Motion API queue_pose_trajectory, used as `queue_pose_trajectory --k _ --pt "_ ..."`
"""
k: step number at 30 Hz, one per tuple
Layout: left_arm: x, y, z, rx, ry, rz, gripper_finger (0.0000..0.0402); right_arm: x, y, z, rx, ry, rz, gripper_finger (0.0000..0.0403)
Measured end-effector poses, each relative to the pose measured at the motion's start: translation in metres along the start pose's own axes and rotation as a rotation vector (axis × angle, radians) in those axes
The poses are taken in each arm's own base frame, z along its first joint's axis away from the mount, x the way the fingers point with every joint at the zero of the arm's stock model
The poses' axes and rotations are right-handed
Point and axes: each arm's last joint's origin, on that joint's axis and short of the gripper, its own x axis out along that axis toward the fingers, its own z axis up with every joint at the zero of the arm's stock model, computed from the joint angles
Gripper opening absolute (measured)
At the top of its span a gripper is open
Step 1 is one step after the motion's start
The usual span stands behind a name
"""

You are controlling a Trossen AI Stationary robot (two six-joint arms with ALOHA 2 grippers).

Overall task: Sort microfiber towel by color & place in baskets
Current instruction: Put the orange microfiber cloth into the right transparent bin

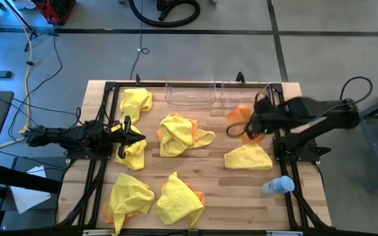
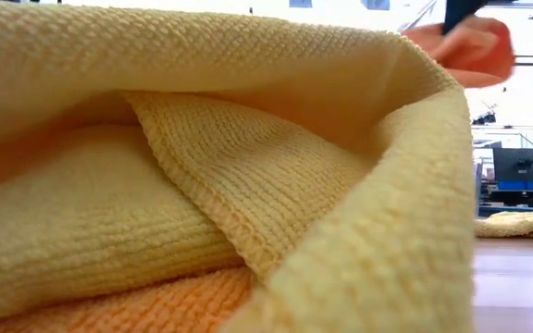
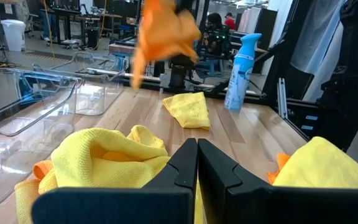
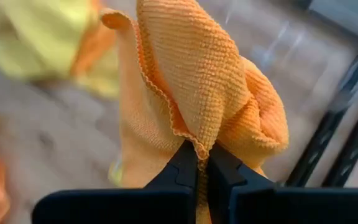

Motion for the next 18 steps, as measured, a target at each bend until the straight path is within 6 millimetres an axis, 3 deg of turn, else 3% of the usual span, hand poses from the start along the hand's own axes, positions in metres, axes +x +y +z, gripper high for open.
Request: queue_pose_trajectory --k 5,9,14,18 --pt "0.0 0.0 0.0 0.0 0.0 0.0 0.0001 -0.014 -0.021 0.036 -0.019 -0.139 -0.059 0.0002" --pt "0.0 0.0 0.0 0.0 0.0 0.0 0.0001 -0.004 -0.039 0.062 -0.022 -0.166 -0.117 0.0001" --pt "0.0 0.0 0.0 0.0 0.0 0.0 0.0001 0.028 -0.058 0.085 -0.072 -0.119 -0.119 0.0001" --pt "0.0 0.0 0.0 0.0 0.0 0.0 0.0001 0.06 -0.072 0.092 -0.118 -0.046 -0.108 0.0001"
